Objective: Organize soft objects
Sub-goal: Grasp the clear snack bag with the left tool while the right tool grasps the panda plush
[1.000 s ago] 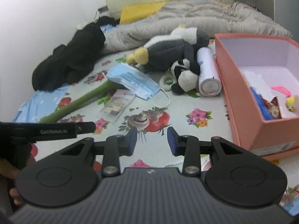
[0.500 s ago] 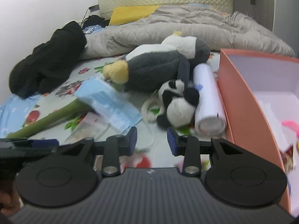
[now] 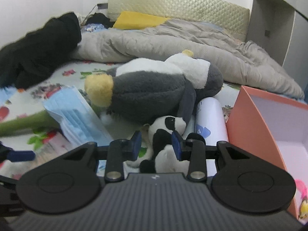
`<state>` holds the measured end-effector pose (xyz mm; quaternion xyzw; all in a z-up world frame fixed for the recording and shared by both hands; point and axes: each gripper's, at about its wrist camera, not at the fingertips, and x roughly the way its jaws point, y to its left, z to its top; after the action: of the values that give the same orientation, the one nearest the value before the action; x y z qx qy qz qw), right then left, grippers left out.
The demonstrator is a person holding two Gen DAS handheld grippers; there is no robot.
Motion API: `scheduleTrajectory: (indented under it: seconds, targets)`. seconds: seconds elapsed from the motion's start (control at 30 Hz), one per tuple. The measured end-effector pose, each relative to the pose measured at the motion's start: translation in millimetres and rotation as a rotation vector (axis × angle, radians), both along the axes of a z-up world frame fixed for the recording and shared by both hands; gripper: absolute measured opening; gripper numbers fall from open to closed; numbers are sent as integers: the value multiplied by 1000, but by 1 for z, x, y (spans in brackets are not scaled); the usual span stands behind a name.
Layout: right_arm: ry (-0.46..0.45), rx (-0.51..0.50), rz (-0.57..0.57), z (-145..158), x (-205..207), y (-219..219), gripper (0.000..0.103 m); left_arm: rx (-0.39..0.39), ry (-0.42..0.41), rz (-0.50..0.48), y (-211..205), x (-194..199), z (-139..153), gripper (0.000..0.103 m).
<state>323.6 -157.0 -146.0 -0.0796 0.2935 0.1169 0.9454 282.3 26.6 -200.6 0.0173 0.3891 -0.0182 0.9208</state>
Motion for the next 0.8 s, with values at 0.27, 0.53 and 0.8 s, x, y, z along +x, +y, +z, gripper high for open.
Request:
scheduleTrajectory:
  seconds: [0.27,0.53,0.8]
  targets:
    - [-1,-184,20,-25,16,11,37,-6,-40,-2,5,-3,-7,73]
    - [-3,-306,33,-35,18,23,38,-15,-70,27,8,-6,-9,56]
    - [-4,-366,-6,-37,17,34,33,-16,-80,22,9,-13,-7,35]
